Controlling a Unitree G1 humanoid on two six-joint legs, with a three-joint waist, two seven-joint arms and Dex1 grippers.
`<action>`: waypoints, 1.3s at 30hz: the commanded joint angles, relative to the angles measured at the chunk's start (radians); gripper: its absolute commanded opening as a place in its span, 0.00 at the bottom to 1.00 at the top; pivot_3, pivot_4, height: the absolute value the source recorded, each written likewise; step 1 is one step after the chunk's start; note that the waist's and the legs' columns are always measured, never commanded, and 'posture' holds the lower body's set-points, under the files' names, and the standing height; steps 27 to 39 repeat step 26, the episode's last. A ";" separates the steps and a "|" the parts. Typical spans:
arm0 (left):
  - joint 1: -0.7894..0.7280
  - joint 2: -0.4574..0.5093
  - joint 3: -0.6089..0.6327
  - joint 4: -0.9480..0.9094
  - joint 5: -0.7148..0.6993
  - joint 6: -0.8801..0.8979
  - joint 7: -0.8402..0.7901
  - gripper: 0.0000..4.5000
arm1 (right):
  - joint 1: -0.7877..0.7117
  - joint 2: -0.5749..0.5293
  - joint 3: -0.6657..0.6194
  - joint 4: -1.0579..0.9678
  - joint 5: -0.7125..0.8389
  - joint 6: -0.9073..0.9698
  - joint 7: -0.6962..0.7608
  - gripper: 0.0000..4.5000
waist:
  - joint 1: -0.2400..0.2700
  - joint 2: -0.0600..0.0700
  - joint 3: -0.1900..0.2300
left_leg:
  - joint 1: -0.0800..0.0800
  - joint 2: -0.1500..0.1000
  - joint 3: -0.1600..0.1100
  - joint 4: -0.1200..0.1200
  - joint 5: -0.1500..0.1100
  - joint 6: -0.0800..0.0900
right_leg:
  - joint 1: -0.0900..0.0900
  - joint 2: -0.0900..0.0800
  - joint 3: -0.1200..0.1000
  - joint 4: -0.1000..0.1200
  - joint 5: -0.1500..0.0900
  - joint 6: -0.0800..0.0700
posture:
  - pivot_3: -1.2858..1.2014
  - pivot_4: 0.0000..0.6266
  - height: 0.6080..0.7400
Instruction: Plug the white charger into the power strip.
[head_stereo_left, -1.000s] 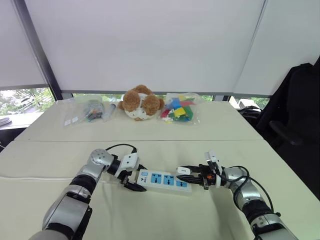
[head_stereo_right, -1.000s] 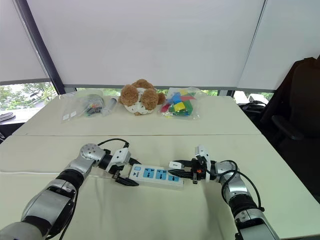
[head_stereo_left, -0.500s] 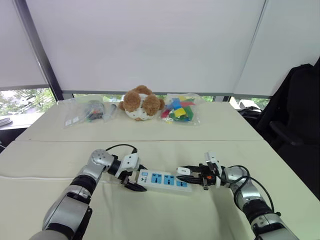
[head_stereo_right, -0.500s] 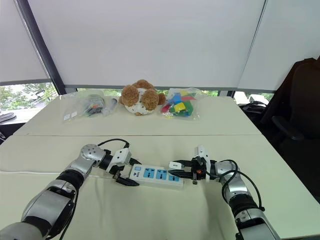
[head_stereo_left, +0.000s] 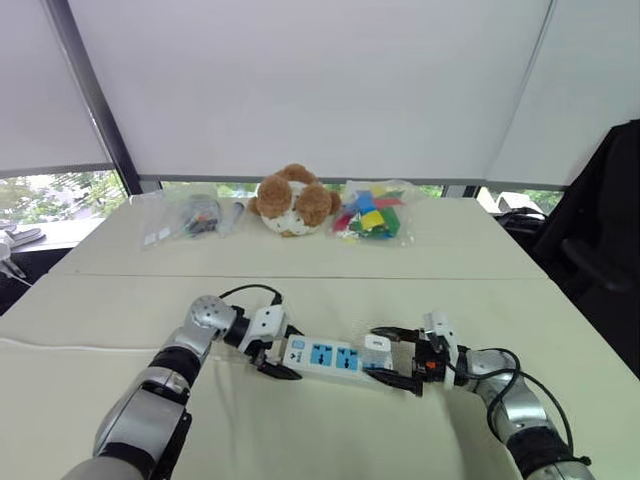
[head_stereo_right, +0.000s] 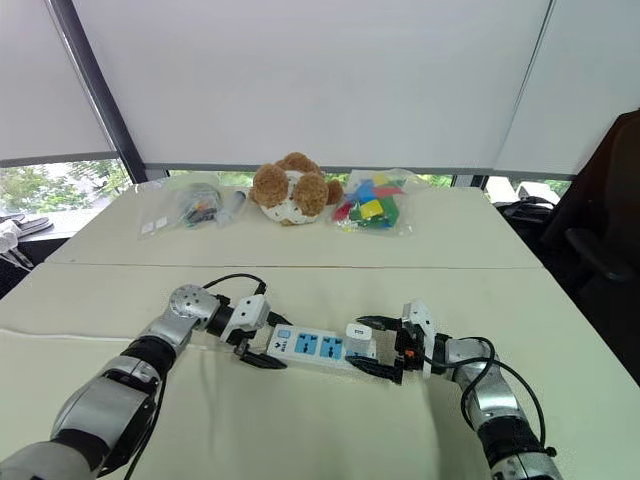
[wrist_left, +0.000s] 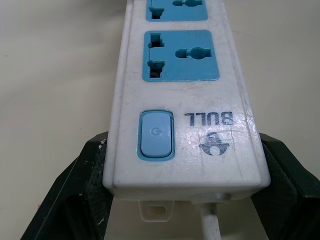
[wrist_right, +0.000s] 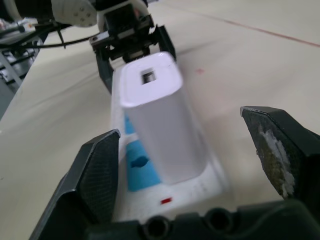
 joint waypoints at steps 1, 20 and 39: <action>0.005 0.006 -0.014 0.031 0.050 0.022 0.050 0.68 | 0.059 -0.064 -0.059 -0.184 0.059 0.077 -0.014 0.94 | 0.000 0.003 0.002 | 0.000 0.000 0.000 0.001 0.000 0.000 | 0.000 0.000 0.000 0.000 0.000 0.000 | 0.52 0.24 0.99; 0.400 0.274 0.239 -0.802 -0.261 0.738 0.146 1.00 | 0.576 -0.271 -0.640 -0.662 0.367 0.574 -0.272 0.95 | -0.003 0.000 0.022 | -0.017 0.000 -0.002 0.002 0.000 0.000 | -0.017 0.001 0.001 0.001 0.001 0.002 | 0.52 0.24 0.99; 0.583 0.202 0.472 -0.945 -0.430 0.956 0.417 1.00 | 0.489 -0.154 -0.680 -0.538 0.404 0.568 -0.405 0.95 | -0.002 0.002 0.025 | -0.017 0.000 -0.002 0.003 0.000 0.000 | -0.016 0.000 0.000 0.000 0.000 0.000 | 0.52 0.24 0.99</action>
